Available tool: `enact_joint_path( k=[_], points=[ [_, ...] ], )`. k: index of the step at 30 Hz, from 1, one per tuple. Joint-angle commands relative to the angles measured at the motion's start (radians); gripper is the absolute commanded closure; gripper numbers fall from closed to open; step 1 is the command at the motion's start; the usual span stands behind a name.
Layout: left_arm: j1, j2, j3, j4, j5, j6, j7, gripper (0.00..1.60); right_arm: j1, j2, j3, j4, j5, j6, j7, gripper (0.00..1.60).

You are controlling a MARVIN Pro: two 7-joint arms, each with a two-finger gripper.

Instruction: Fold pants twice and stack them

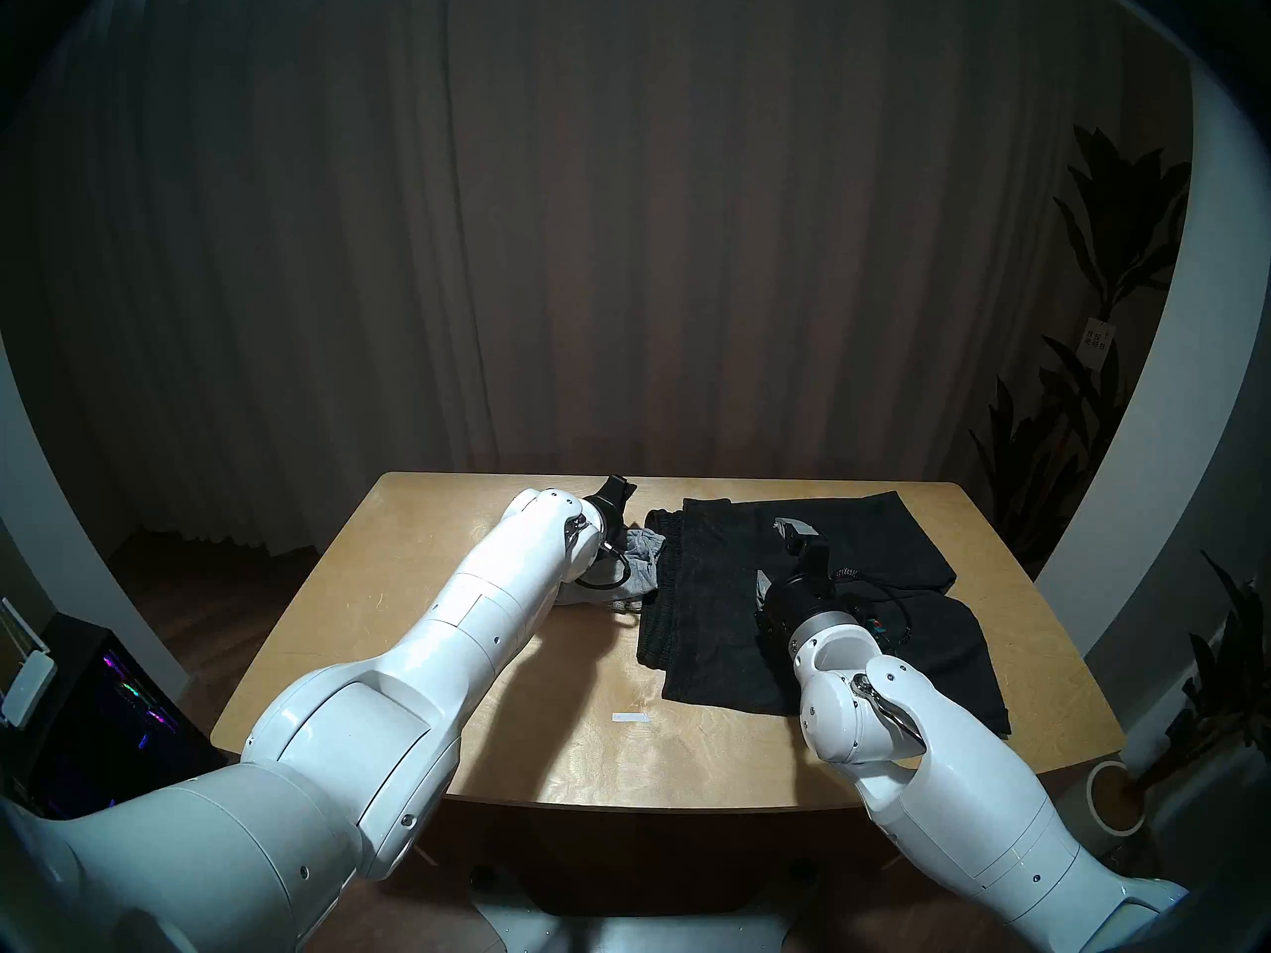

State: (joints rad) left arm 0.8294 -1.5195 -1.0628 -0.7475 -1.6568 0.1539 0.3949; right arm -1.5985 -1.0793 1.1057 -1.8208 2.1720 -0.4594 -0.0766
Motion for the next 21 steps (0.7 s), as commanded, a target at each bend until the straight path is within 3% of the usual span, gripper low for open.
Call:
enact_joint_path(
  k=[1, 21],
  points=[
    [-0.075, -0.04, 0.003, -0.005, 0.003, 0.003, -0.041, 0.0, -0.013, 0.002, 0.013, -0.023, 0.002, -0.007, 0.015, 0.0],
    [-0.043, -0.057, 0.021, -0.054, -0.009, 0.057, -0.059, 0.0, -0.021, 0.002, 0.029, -0.025, 0.004, 0.002, 0.019, 0.0]
  ],
)
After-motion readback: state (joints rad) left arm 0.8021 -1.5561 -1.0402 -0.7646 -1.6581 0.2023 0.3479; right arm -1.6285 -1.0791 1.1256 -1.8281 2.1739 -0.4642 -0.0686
